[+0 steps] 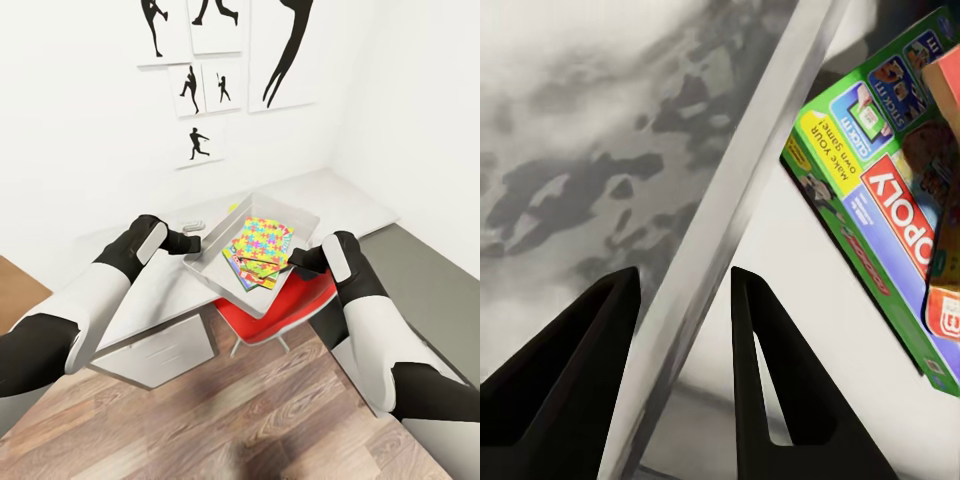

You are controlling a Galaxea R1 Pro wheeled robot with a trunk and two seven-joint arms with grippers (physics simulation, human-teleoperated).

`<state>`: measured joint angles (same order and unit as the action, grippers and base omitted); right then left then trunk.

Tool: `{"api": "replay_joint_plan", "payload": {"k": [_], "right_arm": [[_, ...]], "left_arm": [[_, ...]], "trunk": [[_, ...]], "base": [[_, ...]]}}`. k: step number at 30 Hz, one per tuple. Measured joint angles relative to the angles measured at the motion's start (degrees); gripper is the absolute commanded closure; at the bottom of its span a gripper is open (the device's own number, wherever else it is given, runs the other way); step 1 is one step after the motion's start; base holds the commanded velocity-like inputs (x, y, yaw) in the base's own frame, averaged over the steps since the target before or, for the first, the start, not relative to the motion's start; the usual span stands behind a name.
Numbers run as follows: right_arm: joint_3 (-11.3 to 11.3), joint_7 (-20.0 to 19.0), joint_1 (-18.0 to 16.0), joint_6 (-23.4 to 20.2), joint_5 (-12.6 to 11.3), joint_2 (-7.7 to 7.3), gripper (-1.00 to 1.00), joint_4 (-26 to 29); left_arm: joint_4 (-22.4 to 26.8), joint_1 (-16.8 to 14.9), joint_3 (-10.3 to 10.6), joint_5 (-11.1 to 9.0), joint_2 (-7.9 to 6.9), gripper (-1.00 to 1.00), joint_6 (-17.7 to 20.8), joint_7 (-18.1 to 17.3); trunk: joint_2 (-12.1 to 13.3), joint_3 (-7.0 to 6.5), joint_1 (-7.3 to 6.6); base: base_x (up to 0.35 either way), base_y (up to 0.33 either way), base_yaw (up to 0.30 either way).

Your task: Put all the toys in the child's room - the three board games (two on the bed and one on the table), the two jigsaw puzzles on the table, and the tennis ball on the table - inside the toy box on the table in the child's room.

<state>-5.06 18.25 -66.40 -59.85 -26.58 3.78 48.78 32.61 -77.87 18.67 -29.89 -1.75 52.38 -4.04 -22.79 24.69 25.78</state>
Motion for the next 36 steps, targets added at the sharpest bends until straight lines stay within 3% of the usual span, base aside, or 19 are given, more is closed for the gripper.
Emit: {"api": "replay_joint_plan", "payload": {"k": [15,36], "right_arm": [[0.0,0.0,0.0,0.0,0.0,0.00,1.00,0.0],[0.0,0.0,0.0,0.0,0.0,-0.01,1.00,0.0]], "left_arm": [[0.0,0.0,-0.1,0.1,0.04,1.00,0.0,0.0],[0.0,0.0,-0.1,0.2,0.05,1.00,0.1,0.0]], "trunk": [[0.0,0.00,-0.01],[0.0,0.01,-0.02]], "base": [[-0.154,0.251,0.000],[-0.008,0.293,0.000]]}}
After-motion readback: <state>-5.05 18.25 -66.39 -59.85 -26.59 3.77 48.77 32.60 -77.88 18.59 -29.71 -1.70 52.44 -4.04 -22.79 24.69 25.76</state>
